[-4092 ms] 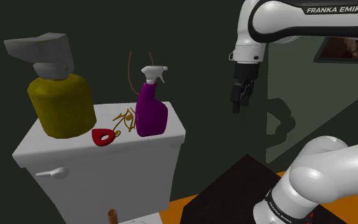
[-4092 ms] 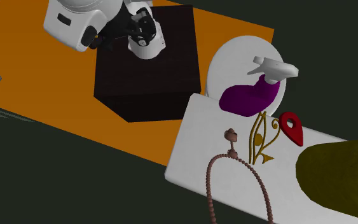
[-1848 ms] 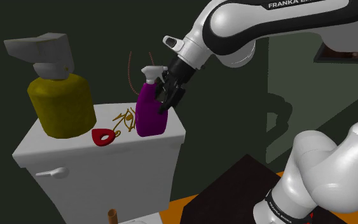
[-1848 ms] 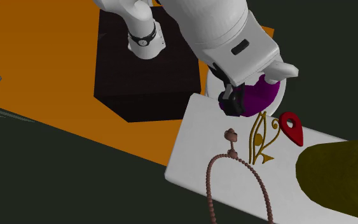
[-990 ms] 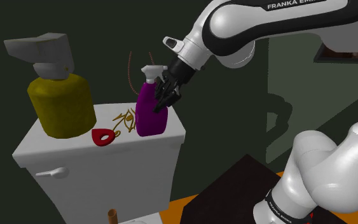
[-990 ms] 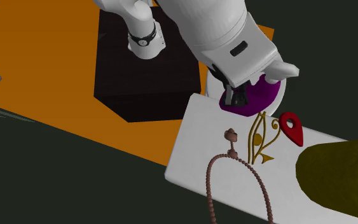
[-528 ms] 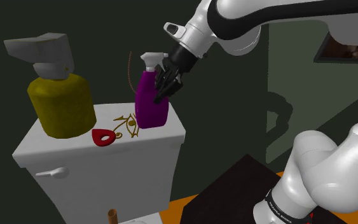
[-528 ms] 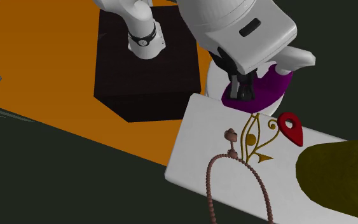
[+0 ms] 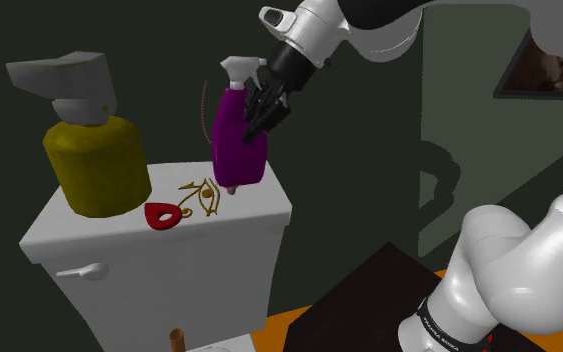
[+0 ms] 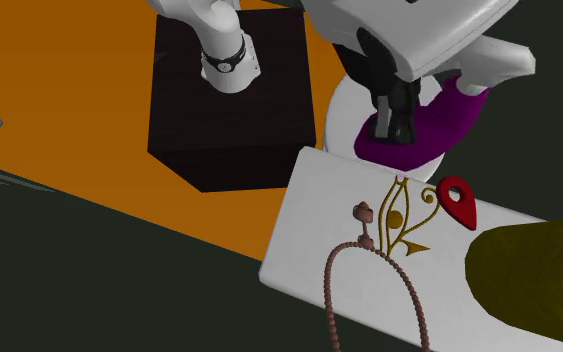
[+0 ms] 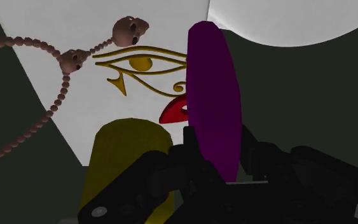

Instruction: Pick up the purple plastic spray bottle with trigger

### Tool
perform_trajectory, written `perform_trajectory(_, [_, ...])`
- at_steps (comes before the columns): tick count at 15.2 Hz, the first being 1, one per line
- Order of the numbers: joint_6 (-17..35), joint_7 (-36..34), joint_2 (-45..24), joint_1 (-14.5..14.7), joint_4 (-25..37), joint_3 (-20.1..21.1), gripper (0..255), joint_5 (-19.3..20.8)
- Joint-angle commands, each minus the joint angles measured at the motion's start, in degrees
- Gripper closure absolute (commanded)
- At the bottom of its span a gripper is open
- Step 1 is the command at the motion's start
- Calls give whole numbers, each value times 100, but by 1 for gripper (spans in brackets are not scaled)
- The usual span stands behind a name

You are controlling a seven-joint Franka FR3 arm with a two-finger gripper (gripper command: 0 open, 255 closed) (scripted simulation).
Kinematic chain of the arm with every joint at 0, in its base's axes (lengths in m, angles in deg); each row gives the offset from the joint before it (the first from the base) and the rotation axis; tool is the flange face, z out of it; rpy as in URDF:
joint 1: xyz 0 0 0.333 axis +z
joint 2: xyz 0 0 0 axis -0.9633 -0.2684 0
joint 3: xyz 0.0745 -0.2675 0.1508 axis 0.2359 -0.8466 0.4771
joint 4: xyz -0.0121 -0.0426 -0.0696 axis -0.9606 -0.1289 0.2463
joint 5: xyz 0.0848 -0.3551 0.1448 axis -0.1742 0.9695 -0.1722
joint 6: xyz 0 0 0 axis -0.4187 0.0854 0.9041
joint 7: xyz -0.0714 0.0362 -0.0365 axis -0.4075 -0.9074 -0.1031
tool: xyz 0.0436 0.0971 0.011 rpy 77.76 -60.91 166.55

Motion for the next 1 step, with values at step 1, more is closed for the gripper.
perform_trajectory(1, [-32,-13,-18,-2,50,-2,255,8])
